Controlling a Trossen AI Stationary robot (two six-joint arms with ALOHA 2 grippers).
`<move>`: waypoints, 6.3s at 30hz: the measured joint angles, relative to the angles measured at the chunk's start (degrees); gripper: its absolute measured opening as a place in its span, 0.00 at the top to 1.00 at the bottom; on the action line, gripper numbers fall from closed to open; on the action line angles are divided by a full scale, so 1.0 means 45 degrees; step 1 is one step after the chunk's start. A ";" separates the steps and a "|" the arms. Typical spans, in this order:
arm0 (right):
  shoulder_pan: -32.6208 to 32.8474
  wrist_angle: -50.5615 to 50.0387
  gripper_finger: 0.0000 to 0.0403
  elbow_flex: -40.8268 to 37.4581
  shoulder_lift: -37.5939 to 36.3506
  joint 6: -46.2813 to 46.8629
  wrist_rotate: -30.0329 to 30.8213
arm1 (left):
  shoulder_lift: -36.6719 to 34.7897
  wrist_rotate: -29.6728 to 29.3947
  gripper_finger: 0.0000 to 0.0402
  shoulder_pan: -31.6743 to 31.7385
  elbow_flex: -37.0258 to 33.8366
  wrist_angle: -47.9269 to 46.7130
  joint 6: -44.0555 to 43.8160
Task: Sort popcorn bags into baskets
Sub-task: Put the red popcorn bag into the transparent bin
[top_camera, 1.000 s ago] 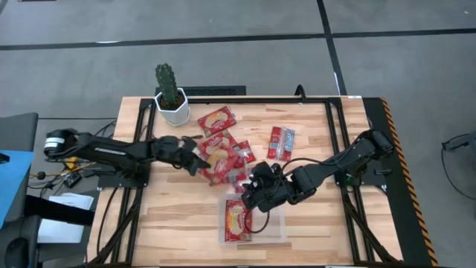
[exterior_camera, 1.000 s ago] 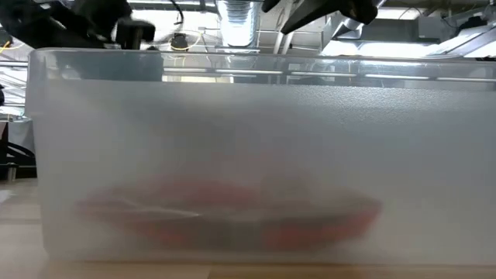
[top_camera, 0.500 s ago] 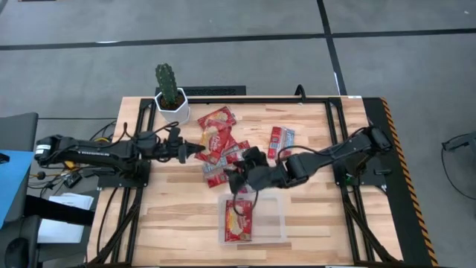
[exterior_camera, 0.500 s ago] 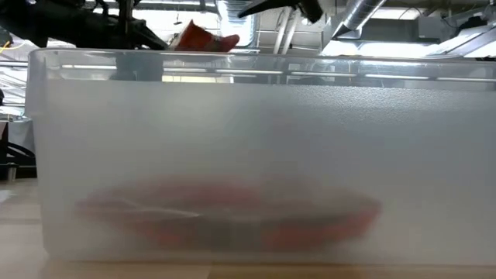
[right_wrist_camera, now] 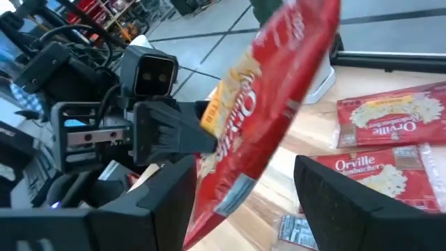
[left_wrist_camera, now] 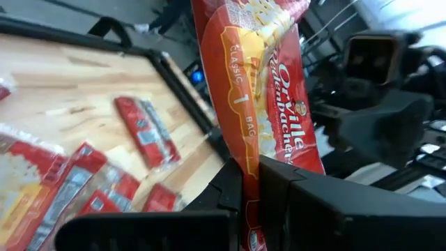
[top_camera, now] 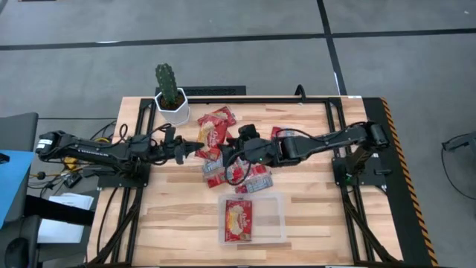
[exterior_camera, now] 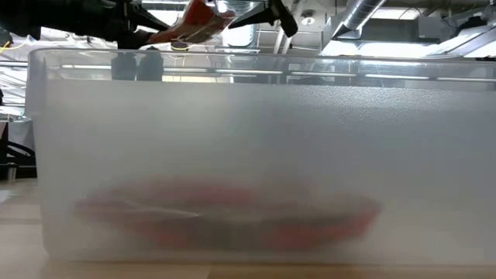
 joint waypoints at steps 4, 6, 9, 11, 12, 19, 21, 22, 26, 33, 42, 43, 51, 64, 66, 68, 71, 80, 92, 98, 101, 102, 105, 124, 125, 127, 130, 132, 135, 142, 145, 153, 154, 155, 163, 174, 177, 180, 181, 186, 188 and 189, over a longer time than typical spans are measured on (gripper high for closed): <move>-0.0163 0.0046 0.34 0.0000 0.0000 -0.0137 -0.0030 | 0.0000 -0.0313 0.99 -0.0008 0.0000 0.0663 0.0297; -0.0240 0.0062 0.34 0.0000 0.0000 -0.0230 -0.0007 | 0.0000 -0.0360 0.99 -0.0008 0.0000 0.0752 0.0292; -0.0457 0.0428 0.34 0.0000 0.0000 -0.0660 -0.0325 | 0.0036 -0.0339 0.99 -0.0008 0.0001 0.0827 0.0287; -0.0690 0.0870 0.35 0.0000 0.0000 -0.0881 -0.1009 | 0.0133 -0.0336 0.99 -0.0008 0.0010 0.0858 0.0282; -0.0823 0.1028 0.35 0.0000 0.0000 -0.0894 -0.1376 | 0.0183 -0.0327 0.99 -0.0008 0.0010 0.0836 0.0273; -0.1319 0.1136 0.58 0.0000 0.0000 -0.1117 -0.2339 | 0.0528 -0.0293 0.98 -0.0008 0.0010 0.1055 0.0269; -0.1324 0.1140 0.71 0.0000 0.0000 -0.1186 -0.2348 | 0.0539 -0.0293 0.97 -0.0008 0.0010 0.1278 0.0278; -0.1321 0.1170 0.78 0.0000 0.0000 -0.1258 -0.2352 | 0.0539 -0.0298 0.96 -0.0008 0.0010 0.1344 0.0278; -0.1303 0.1148 0.95 0.0005 0.0000 -0.1540 -0.2397 | 0.0539 -0.0293 0.93 -0.0003 0.0010 0.1311 0.0265; -0.0925 -0.0444 0.96 0.0000 -0.0569 -0.1419 -0.2335 | 0.0417 0.0840 0.82 -0.0007 0.0010 0.1249 0.0874; 0.1068 -0.5159 0.96 0.0010 -0.2406 -0.0213 -0.1497 | 0.0408 0.2925 0.65 -0.0008 0.0015 0.1330 0.0347; 0.1510 -0.5717 0.96 0.0010 -0.2532 0.0211 -0.1390 | 0.0408 0.2949 0.65 -0.0008 0.0015 0.1330 0.0278; 0.5747 -0.7256 0.96 -0.0844 -0.1923 0.5762 -0.0270 | 0.0413 0.2938 0.64 -0.0008 0.0015 0.1283 0.0273; 0.7663 -0.5554 0.95 -0.3315 -0.1166 0.9927 -0.0007 | 0.0413 0.2714 0.63 -0.0003 0.0015 0.1109 0.0271; 0.7400 -0.5129 0.95 -0.3646 -0.1166 0.9845 -0.0196 | 0.0413 0.2714 0.63 -0.0003 0.0015 0.0978 0.0287; 0.7196 -0.5169 0.95 -0.3850 -0.1166 0.9826 -0.0379 | 0.0413 0.2714 0.63 -0.0003 0.0015 0.0793 0.0261; 0.7003 -0.5049 0.95 -0.4030 -0.1173 0.9828 -0.0622 | 0.0413 0.2714 0.63 -0.0003 0.0010 0.0713 0.0258; 0.7001 -0.4184 0.94 -0.4469 -0.0988 0.9796 -0.1613 | 0.0413 0.2680 0.63 -0.0003 0.0010 0.0679 0.0234; 0.6773 -0.4469 0.83 -0.4454 -0.1010 0.9383 -0.1896 | 0.0413 0.2451 0.63 -0.0003 0.0010 0.0607 0.0137; 0.6603 -0.4811 0.69 -0.4449 -0.1010 0.8913 -0.2635 | 0.0413 0.2389 0.63 -0.0003 0.0010 0.0607 0.0137; 0.6556 -0.5135 0.60 -0.4444 -0.1010 0.8909 -0.2658 | 0.0413 0.2367 0.63 -0.0003 0.0010 0.0607 0.0137; 0.6516 -0.5295 0.58 -0.4444 -0.1010 0.8908 -0.2743 | 0.0413 0.2341 0.63 -0.0003 0.0010 0.0607 0.0137; 0.6424 -0.5835 0.52 -0.4444 -0.1010 0.8870 -0.3347 | 0.0413 0.2215 0.63 -0.0003 0.0010 0.0602 0.0137; 0.5035 -0.6042 0.58 -0.3322 -0.1836 0.5314 -0.4533 | 0.0461 0.1285 0.63 0.0521 0.0005 -0.2582 0.0245; 0.4831 -0.6029 0.58 -0.3247 -0.1970 0.4971 -0.4511 | 0.0465 0.1388 0.63 0.0726 0.0005 -0.3034 0.0507; 0.4524 -0.6199 0.58 -0.3235 -0.2267 0.4416 -0.4544 | 0.0616 0.1720 0.61 0.1186 0.0005 -0.3740 0.1114; 0.4230 -0.6398 0.55 -0.3235 -0.2686 0.3695 -0.4575 | 0.1104 0.3036 0.56 0.1911 -0.0005 -0.4143 0.2322; 0.4069 -0.6777 0.51 -0.3235 -0.2863 0.3365 -0.4588 | 0.1693 0.4206 0.52 0.2301 0.0000 -0.4135 0.3119; 0.3896 -0.7362 0.45 -0.3235 -0.2961 0.3228 -0.4604 | 0.2773 0.5446 0.44 0.2579 0.0000 -0.3840 0.4324; 0.3679 -0.7810 0.38 -0.3243 -0.2914 0.3201 -0.4612 | 0.5531 0.6175 0.33 0.2585 0.0727 -0.3673 0.6576; 0.3596 -0.7782 0.38 -0.3245 -0.2914 0.3201 -0.4595 | 0.6613 0.5892 0.33 0.2589 0.1255 -0.3690 0.7621; 0.3635 -0.7765 0.39 -0.3249 -0.2912 0.3206 -0.4568 | 0.9825 0.6358 0.33 0.2590 0.2444 -0.3789 0.8806; 0.3640 -0.7765 0.39 -0.3249 -0.2909 0.3206 -0.4568 | 1.0207 0.6599 0.33 0.2590 0.2559 -0.3817 0.8778; 0.3640 -0.7734 0.39 -0.3249 -0.2909 0.3211 -0.4568 | 1.0535 0.6913 0.33 0.2607 0.2710 -0.3882 0.8740; 0.3635 -0.7712 0.39 -0.3249 -0.2909 0.3211 -0.4513 | 1.2190 0.7381 0.56 0.2643 0.3643 -0.5111 0.8278; 0.3640 -0.7614 0.39 -0.3254 -0.2909 0.4269 -0.3196 | 1.1190 0.8427 0.97 0.3263 0.3429 -0.5006 0.5893; 0.3717 -0.7559 0.39 -0.3254 -0.2909 0.4850 -0.2210 | 1.0169 0.8346 0.99 0.3389 0.3408 -0.5208 0.5000; 0.3732 -0.7375 0.39 -0.3254 -0.2909 0.5384 -0.1194 | 0.8901 0.8086 0.99 0.3508 0.3414 -0.5081 0.4077; 0.3732 -0.7190 0.39 -0.3254 -0.2909 0.5541 -0.0957 | 0.8418 0.8020 0.99 0.3527 0.3424 -0.5053 0.3780; 0.3678 -0.5674 0.39 -0.3254 -0.2909 0.5553 0.0213 | 0.6123 0.7368 1.00 0.3484 0.3439 -0.4762 0.2504; 0.3593 -0.5095 0.39 -0.3257 -0.2909 0.5406 0.0656 | 0.5224 0.6967 1.00 0.3412 0.3449 -0.4582 0.1983; 0.3537 -0.4754 0.39 -0.3254 -0.2909 0.5211 0.0791 | 0.4795 0.6750 1.00 0.3352 0.3449 -0.4479 0.1803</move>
